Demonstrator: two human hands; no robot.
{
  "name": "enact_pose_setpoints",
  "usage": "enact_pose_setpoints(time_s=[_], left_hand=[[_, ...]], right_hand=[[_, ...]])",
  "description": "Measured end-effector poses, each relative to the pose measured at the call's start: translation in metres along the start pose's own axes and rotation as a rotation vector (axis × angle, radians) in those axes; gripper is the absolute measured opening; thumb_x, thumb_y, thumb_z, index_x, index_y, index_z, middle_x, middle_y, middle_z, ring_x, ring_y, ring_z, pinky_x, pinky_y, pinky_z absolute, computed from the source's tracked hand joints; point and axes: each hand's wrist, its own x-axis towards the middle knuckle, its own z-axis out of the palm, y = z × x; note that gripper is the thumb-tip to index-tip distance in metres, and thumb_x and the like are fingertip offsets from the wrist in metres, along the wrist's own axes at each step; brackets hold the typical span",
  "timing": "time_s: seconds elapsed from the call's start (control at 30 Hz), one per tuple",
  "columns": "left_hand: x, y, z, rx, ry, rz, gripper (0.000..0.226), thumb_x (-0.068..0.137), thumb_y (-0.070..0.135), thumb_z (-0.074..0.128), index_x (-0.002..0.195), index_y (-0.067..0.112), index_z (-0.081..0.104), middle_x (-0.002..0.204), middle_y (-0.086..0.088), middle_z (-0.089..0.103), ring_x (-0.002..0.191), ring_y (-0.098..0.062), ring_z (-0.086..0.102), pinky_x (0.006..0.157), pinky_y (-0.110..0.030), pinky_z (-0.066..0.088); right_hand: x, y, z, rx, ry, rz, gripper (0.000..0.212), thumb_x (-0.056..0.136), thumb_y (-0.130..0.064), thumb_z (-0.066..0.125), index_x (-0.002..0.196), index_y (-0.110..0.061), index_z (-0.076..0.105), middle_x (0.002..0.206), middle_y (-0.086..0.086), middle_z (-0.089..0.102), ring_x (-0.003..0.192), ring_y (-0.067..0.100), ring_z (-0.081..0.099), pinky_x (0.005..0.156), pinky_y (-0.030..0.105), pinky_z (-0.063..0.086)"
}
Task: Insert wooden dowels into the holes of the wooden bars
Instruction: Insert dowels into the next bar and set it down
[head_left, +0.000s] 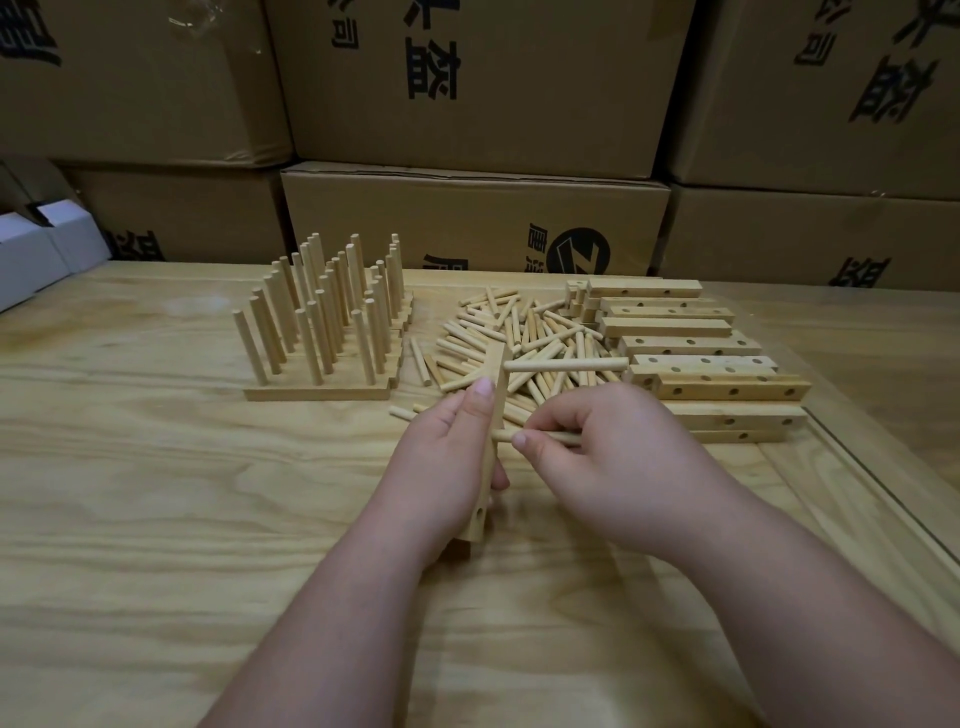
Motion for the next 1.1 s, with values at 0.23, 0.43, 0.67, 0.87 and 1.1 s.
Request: enact_pose_setpoints(time_s=[0.23, 0.43, 0.67, 0.87, 1.1], left_hand=[[0.001, -0.001, 0.004, 0.011, 0.053, 0.034, 0.048, 0.085, 0.073, 0.04, 0.081, 0.033, 0.066, 0.058, 0.001, 0.064, 0.055, -0.014, 0.062, 0.06, -0.048, 0.057], [0.001, -0.002, 0.001, 0.0, 0.0, 0.011, 0.047, 0.084, 0.073, 0.04, 0.082, 0.036, 0.068, 0.055, 0.001, 0.063, 0.053, -0.012, 0.061, 0.055, -0.035, 0.052], [0.001, -0.002, 0.003, 0.011, 0.042, 0.038, 0.048, 0.084, 0.074, 0.04, 0.082, 0.033, 0.066, 0.057, 0.001, 0.064, 0.052, -0.01, 0.061, 0.053, -0.034, 0.051], [0.0, -0.002, 0.0, -0.033, 0.009, 0.009, 0.042, 0.095, 0.066, 0.043, 0.086, 0.034, 0.069, 0.055, 0.001, 0.062, 0.051, -0.012, 0.059, 0.05, -0.03, 0.05], [0.0, 0.001, 0.001, -0.169, 0.095, -0.062, 0.038, 0.099, 0.062, 0.043, 0.085, 0.039, 0.07, 0.055, -0.002, 0.064, 0.046, -0.012, 0.058, 0.044, -0.023, 0.047]], right_hand=[[-0.002, -0.004, 0.006, -0.085, 0.066, -0.012, 0.022, 0.091, -0.047, 0.058, 0.082, -0.031, 0.07, 0.06, -0.009, 0.064, 0.057, 0.006, 0.058, 0.055, 0.033, 0.053], [0.0, 0.0, 0.004, -0.015, 0.032, 0.014, 0.021, 0.09, -0.047, 0.06, 0.083, -0.031, 0.072, 0.066, -0.009, 0.067, 0.062, 0.006, 0.061, 0.06, 0.034, 0.055], [-0.001, 0.0, 0.01, -0.054, 0.079, -0.004, 0.022, 0.089, -0.047, 0.06, 0.081, -0.03, 0.071, 0.062, -0.01, 0.064, 0.06, 0.006, 0.058, 0.053, 0.026, 0.047], [-0.001, 0.003, 0.009, -0.017, 0.054, -0.012, 0.021, 0.09, -0.048, 0.059, 0.086, -0.032, 0.072, 0.068, -0.01, 0.068, 0.066, 0.005, 0.061, 0.063, 0.033, 0.055], [0.002, 0.009, 0.004, 0.28, 0.125, 0.0, 0.039, 0.091, -0.062, 0.045, 0.089, -0.03, 0.067, 0.075, -0.011, 0.066, 0.069, 0.005, 0.06, 0.065, 0.043, 0.056]])
